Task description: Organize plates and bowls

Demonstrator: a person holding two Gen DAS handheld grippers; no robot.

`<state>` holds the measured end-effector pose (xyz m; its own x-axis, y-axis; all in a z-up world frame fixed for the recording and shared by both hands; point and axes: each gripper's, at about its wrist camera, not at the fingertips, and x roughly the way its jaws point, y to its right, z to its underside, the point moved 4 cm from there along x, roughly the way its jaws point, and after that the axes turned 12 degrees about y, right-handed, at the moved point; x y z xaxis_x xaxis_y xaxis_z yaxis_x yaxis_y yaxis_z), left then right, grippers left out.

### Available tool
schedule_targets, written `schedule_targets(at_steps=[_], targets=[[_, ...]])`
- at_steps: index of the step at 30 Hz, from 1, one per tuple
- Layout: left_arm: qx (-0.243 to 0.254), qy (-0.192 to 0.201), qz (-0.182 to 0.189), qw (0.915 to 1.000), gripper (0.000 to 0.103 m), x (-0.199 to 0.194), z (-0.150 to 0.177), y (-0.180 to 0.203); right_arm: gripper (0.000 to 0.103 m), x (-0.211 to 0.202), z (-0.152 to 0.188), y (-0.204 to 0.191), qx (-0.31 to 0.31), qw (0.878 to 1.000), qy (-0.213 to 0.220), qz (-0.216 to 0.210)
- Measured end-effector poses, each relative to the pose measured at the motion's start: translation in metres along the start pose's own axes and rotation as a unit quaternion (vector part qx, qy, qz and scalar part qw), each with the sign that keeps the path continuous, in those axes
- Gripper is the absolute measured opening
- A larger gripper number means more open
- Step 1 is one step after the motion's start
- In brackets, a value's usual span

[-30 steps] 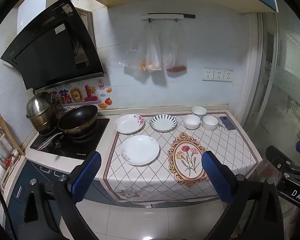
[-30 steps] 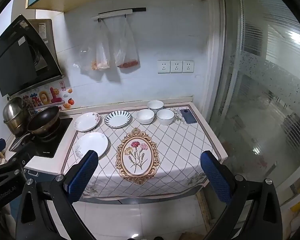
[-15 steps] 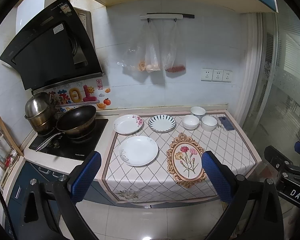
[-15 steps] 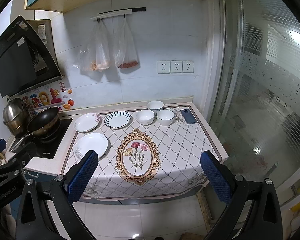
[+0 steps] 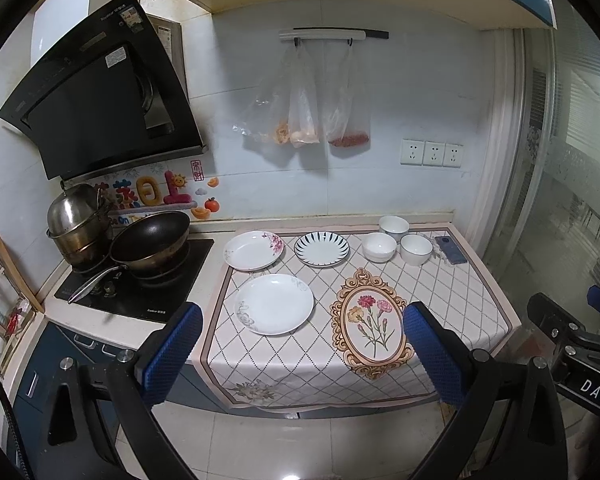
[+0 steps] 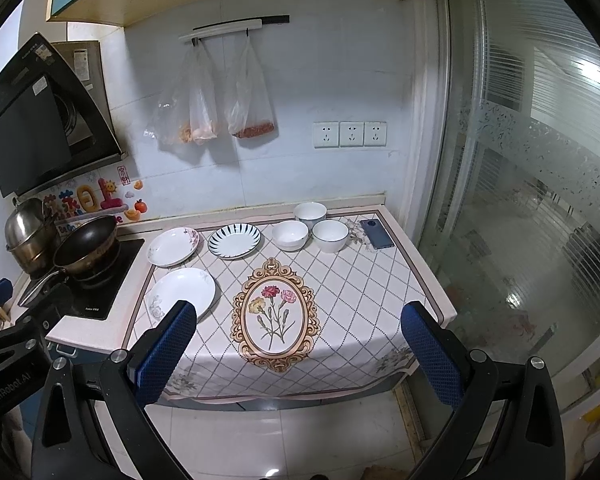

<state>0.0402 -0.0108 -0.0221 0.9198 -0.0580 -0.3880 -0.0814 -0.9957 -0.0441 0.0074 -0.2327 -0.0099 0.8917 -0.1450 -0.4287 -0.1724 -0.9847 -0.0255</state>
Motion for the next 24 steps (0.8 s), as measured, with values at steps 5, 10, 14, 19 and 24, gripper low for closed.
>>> schedule_targets(at_steps=[5, 10, 14, 19, 24], targets=[[0.0, 0.004, 0.001, 1.0, 0.103, 0.0, -0.0013, 0.0006, 0.103, 0.0021, 0.0015, -0.0031, -0.001, 1.0, 0.001, -0.001], [-0.001, 0.004, 0.0, 1.0, 0.103, 0.0006, -0.0025, 0.001, 0.103, 0.0019, 0.0012, -0.0037, -0.001, 1.0, 0.001, -0.001], [-0.001, 0.005, -0.001, 1.0, 0.103, 0.001, -0.0029, 0.0016, 0.103, 0.0023, 0.0013, -0.0051, -0.001, 1.0, 0.0, -0.002], [-0.001, 0.006, 0.0, 1.0, 0.103, -0.0004, -0.0018, -0.0022, 0.103, 0.0021, 0.0025, -0.0057, -0.002, 1.0, 0.001, -0.001], [-0.002, 0.007, -0.001, 1.0, 0.103, -0.0005, -0.0022, -0.0029, 0.103, 0.0015, 0.0018, -0.0089, -0.005, 1.0, 0.003, -0.002]])
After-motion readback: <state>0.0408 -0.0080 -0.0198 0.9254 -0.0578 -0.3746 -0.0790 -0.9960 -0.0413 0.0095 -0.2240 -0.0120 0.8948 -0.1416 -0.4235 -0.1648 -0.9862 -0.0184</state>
